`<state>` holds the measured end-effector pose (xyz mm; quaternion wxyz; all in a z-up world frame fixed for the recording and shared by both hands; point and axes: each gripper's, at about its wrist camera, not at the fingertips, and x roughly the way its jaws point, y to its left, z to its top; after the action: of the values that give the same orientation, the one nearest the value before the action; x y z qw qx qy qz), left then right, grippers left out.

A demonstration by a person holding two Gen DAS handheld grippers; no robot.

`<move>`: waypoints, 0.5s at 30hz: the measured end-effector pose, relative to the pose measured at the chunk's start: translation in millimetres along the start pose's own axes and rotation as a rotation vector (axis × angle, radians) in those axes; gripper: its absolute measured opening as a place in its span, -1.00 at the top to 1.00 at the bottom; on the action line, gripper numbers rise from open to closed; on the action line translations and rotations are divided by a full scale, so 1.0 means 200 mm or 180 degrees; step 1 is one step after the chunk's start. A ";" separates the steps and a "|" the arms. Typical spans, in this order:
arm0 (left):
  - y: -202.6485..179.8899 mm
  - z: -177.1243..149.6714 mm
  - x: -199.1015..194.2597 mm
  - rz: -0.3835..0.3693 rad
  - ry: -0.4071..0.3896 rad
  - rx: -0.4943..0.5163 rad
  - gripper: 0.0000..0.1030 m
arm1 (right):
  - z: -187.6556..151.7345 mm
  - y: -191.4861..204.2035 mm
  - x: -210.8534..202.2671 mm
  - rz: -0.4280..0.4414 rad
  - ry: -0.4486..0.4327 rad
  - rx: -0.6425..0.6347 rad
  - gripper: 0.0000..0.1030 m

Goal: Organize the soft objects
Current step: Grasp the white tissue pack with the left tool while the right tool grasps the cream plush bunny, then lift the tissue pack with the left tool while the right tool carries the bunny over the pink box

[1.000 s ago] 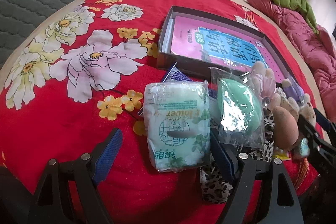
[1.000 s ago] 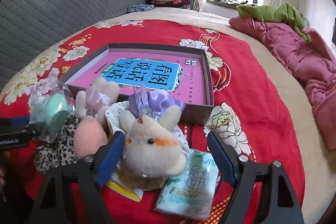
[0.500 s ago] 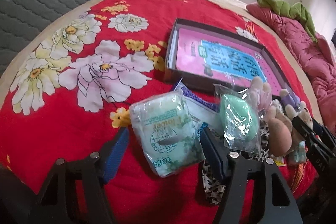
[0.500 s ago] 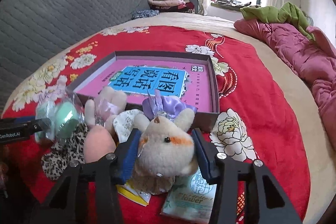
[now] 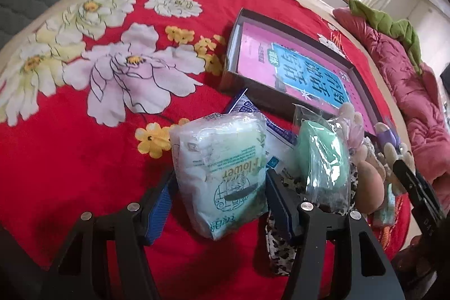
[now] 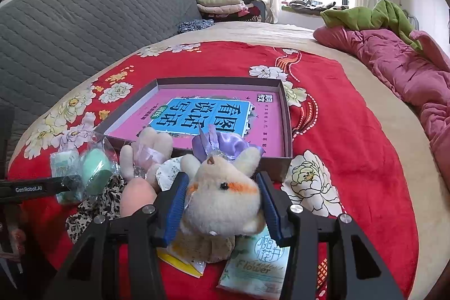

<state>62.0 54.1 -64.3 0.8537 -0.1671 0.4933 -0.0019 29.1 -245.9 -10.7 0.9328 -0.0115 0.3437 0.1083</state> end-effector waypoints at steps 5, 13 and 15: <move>0.03 0.04 0.02 -0.0064 -0.0004 -0.0117 0.04 | 0.01 0.00 0.00 0.0018 -0.0015 0.0004 0.03; 0.07 0.06 -0.03 -0.0127 -0.0022 -0.0173 0.15 | 0.03 0.00 -0.04 0.0073 -0.0123 0.0034 0.03; 0.06 0.07 -0.08 -0.0127 -0.0113 -0.0142 0.15 | 0.04 -0.01 -0.05 0.0085 -0.0152 0.0038 0.03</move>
<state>63.5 71.9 -47.7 0.8581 -0.1959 0.4745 -0.0051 26.4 -248.2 1.9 0.9392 0.0013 0.3221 0.1189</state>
